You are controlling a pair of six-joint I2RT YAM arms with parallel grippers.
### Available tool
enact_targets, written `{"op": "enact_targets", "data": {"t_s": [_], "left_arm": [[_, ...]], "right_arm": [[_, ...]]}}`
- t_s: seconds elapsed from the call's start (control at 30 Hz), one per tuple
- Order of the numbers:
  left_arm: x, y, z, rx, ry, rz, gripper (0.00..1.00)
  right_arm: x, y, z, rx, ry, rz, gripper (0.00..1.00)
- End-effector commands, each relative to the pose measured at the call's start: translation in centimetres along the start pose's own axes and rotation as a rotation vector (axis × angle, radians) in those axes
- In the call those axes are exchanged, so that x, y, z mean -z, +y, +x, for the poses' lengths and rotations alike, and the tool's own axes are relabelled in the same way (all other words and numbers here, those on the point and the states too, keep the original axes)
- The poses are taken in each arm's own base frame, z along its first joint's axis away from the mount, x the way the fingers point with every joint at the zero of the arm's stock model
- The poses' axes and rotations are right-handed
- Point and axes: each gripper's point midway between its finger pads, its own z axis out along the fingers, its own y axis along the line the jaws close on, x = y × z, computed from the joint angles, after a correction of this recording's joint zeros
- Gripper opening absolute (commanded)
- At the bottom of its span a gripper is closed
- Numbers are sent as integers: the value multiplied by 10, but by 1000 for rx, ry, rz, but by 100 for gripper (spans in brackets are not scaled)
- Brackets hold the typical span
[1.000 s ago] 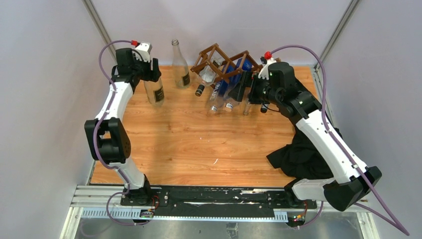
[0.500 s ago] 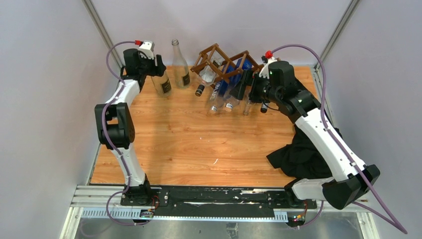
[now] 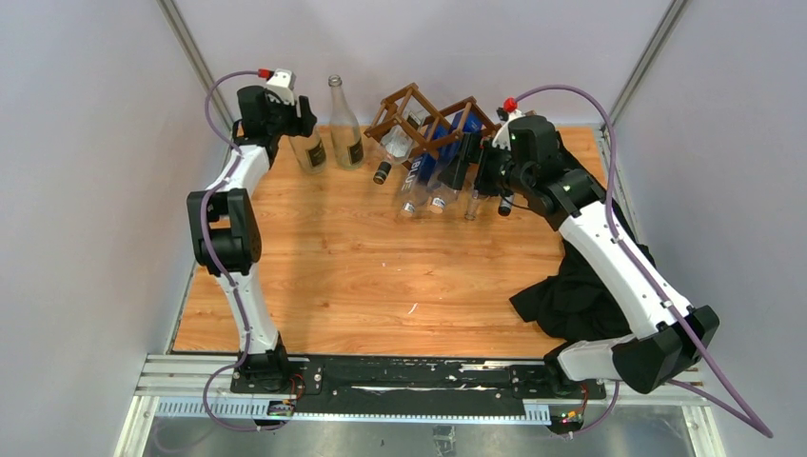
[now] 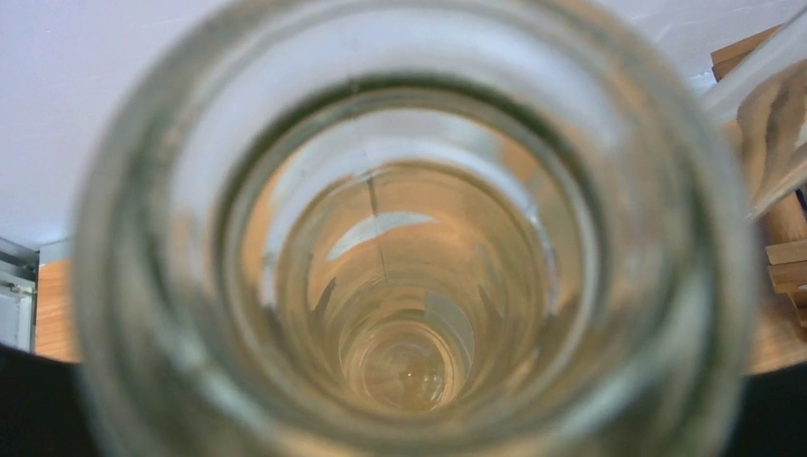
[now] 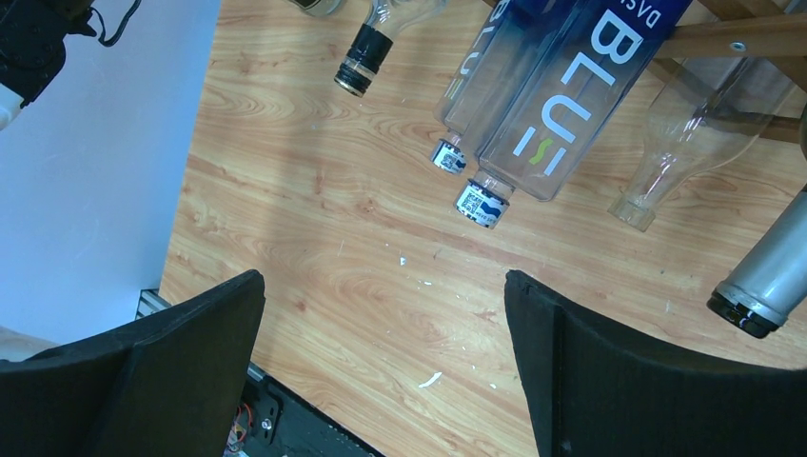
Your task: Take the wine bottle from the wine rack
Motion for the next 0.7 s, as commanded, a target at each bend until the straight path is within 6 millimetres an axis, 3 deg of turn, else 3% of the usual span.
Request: {"op": "enact_targets", "data": {"t_s": [0.0, 0.13, 0.3, 0.53, 0.67], "left_arm": [[3, 3, -84, -89, -236, 3, 22], [5, -5, -78, -85, -223, 39, 70], [15, -5, -74, -111, -194, 23, 98], [44, 2, -57, -113, -47, -63, 100], [81, 7, -33, -131, 120, -136, 100]], "right_arm": [[-6, -6, 3, -13, 11, 2, 100], [-10, -6, 5, -25, 21, 6, 100], [-18, -5, 6, -39, 34, 17, 100], [-43, 10, 9, -29, 67, 36, 100], [-66, 28, 15, -9, 94, 41, 100]]}}
